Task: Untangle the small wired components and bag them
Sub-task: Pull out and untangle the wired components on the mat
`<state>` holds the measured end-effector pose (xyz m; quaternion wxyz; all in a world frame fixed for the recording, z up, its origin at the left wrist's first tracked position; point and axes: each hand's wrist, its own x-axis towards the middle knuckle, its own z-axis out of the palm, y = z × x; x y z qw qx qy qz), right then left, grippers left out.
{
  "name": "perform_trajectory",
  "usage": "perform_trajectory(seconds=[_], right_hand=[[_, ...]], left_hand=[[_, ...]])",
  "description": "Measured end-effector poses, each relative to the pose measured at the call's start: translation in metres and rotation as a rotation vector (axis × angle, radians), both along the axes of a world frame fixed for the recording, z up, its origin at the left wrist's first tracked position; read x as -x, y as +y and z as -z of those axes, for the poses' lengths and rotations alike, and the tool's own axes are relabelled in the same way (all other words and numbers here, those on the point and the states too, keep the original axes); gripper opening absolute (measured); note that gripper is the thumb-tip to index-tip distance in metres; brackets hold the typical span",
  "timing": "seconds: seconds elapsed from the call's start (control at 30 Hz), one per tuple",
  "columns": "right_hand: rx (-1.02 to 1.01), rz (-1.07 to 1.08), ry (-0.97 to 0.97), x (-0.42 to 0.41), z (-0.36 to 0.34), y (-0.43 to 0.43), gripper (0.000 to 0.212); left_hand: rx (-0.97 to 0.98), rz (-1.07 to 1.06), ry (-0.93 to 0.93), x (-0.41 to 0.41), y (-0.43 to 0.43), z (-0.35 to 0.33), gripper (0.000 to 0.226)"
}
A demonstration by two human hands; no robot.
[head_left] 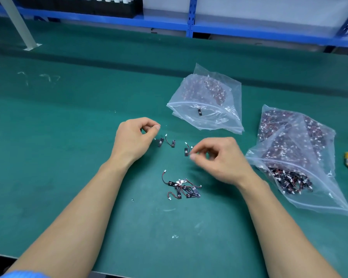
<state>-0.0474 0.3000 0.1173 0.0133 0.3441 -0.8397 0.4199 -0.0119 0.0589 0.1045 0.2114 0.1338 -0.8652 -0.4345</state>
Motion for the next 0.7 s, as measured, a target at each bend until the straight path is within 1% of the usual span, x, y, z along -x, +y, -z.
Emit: perform_trajectory(seconds=[0.1,0.17,0.2,0.27,0.37,0.43,0.53,0.7], right_hand=[[-0.216,-0.192,-0.032,-0.008,0.002,-0.008,0.01],[-0.298,-0.258,-0.053,-0.01,0.004,-0.01,0.01],[-0.318,-0.27,-0.057,-0.01,0.004,-0.01,0.01],[-0.326,-0.27,-0.07,-0.009,0.004,-0.009,0.008],[-0.336,-0.25,-0.124,-0.004,0.002,-0.005,0.005],[-0.348,-0.247,-0.146,-0.003,0.002,-0.003,0.004],[-0.357,-0.243,-0.163,-0.003,0.0,-0.002,0.005],[-0.367,-0.206,-0.185,-0.003,-0.001,0.0,0.007]], left_hand=[[0.015,0.127,0.042,-0.006,0.004,-0.007,0.013],[0.038,0.304,0.018,-0.013,0.007,-0.013,0.012],[0.047,0.412,-0.029,-0.016,0.008,-0.015,0.01],[0.071,0.609,-0.18,-0.022,0.009,-0.019,0.009],[0.092,0.761,-0.376,-0.026,0.013,-0.02,0.009],[0.107,0.785,-0.441,-0.027,0.015,-0.02,0.008],[0.155,0.777,-0.488,-0.028,0.017,-0.02,0.008],[0.211,0.649,-0.525,-0.029,0.004,-0.023,0.008]])
